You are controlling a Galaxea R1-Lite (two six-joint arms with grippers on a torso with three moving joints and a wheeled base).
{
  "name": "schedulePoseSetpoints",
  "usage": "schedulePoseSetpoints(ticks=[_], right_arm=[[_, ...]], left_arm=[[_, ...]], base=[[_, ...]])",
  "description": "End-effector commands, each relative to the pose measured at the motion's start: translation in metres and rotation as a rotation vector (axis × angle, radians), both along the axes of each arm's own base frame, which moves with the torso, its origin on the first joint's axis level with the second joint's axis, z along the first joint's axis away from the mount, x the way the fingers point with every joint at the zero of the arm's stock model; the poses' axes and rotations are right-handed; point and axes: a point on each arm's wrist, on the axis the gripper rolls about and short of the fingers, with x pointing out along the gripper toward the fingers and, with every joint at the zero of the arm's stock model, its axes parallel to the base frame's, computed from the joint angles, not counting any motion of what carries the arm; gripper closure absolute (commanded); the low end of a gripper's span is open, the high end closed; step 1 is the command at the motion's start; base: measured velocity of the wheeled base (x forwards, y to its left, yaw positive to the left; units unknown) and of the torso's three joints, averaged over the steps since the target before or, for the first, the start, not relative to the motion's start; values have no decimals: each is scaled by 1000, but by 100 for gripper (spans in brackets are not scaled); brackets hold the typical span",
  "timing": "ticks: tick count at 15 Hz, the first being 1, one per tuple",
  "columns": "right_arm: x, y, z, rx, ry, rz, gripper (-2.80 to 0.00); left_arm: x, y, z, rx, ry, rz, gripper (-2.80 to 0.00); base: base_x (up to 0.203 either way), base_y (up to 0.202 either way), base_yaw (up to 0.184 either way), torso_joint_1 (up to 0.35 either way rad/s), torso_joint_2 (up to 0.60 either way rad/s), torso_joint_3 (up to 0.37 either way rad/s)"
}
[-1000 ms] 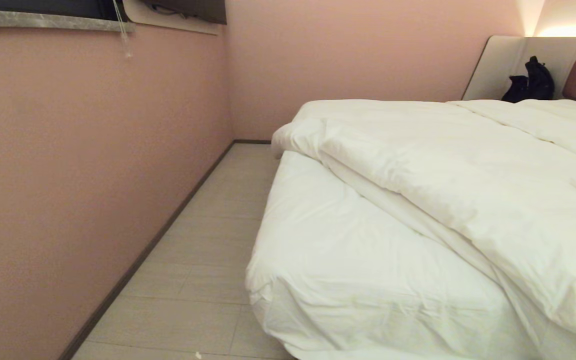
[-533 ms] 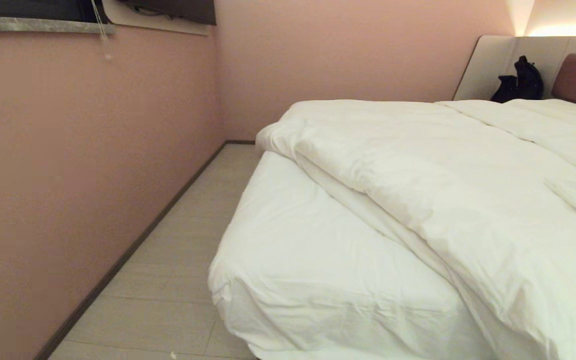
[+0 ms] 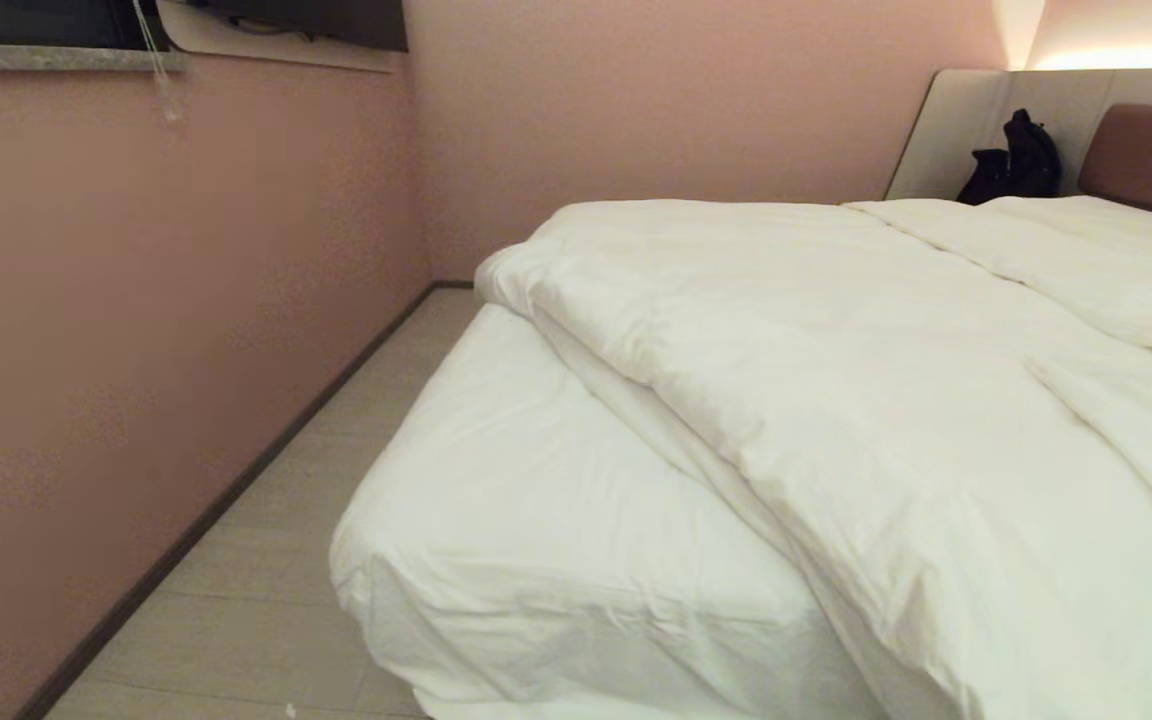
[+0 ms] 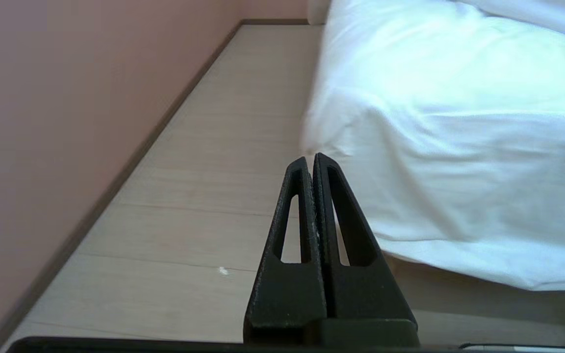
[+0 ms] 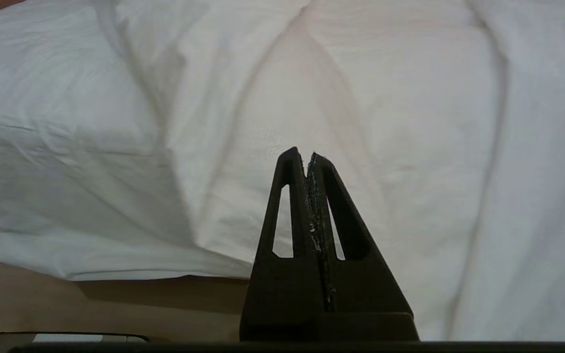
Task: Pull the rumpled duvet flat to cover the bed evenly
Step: Hold the folded corner of the quilt
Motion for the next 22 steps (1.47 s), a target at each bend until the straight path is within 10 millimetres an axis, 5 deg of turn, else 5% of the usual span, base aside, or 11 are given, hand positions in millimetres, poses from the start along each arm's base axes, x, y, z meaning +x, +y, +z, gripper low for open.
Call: schedulePoseSetpoints(ticks=[1, 12, 22], right_arm=[[0, 0, 0, 0, 2, 2, 0], [0, 0, 0, 0, 2, 2, 0], [0, 0, 0, 0, 2, 2, 0]], left_arm=[[0, 0, 0, 0, 0, 1, 0], [0, 0, 0, 2, 0, -1, 0], [0, 0, 0, -6, -3, 1, 0]], base=[[0, -195, 3, 2, 2, 3], [0, -189, 1, 2, 2, 3], [0, -9, 0, 1, 0, 0]])
